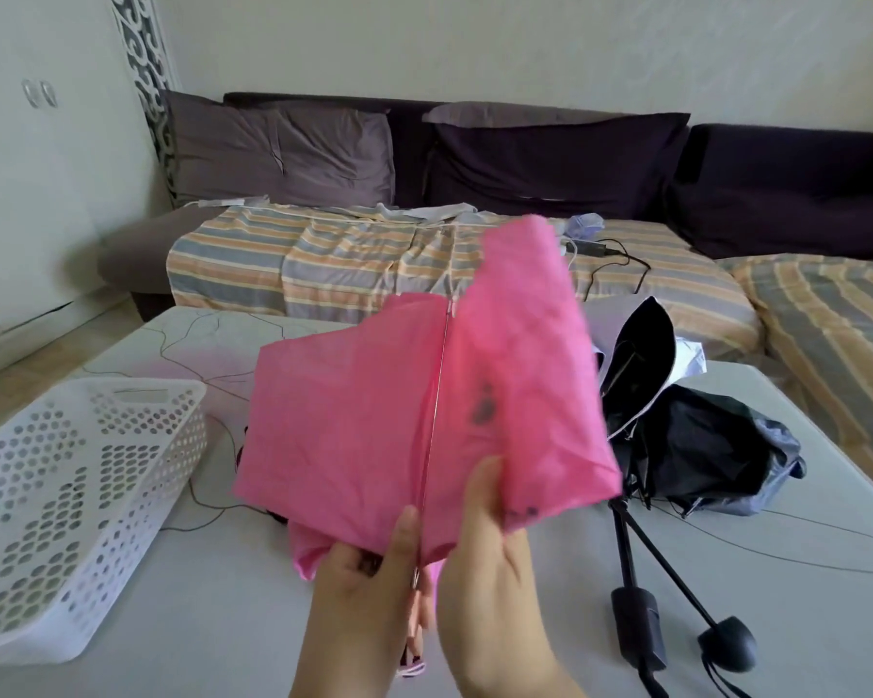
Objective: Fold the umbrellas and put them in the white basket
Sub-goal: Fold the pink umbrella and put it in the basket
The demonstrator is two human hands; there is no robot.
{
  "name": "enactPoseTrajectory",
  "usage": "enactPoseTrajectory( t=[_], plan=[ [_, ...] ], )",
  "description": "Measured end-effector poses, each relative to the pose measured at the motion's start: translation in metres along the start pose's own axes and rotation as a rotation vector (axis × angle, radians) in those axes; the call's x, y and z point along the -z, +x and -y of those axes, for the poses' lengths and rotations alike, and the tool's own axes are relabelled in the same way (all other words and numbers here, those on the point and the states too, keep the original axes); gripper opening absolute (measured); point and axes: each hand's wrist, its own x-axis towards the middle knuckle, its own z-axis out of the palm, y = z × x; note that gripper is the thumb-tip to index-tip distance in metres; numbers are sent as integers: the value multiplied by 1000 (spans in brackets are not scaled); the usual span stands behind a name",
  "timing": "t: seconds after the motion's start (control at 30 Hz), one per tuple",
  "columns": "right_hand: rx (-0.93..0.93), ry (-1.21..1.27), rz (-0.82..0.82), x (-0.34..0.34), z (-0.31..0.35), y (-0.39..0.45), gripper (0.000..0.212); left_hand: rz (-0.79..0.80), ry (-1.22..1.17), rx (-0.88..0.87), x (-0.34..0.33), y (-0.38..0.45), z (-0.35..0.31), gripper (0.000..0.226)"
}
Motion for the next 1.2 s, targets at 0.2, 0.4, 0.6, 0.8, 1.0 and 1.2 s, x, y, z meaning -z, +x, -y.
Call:
enactPoseTrajectory(
  t=[0.2,0.4,0.6,0.8,1.0,1.2],
  plan=[
    [-37,380,-419,32,-11,17,26,-1,-85,-41,13,15,5,26],
    [-181,-100,-361,90,5,64,11,73,-88,-18,25,19,-1,27],
    [58,-554,-442,94,32,82,76,231,-150,34,27,18,-8,92],
    [129,-757,-136,67,90,113,30,264,-121,74,27,17,-10,52],
    [285,-800,-153,53,87,137,22,202,-84,16,26,21,-7,34],
    [59,-798,-320,85,54,109,46,161,-146,22,30,26,-12,21]
  ],
)
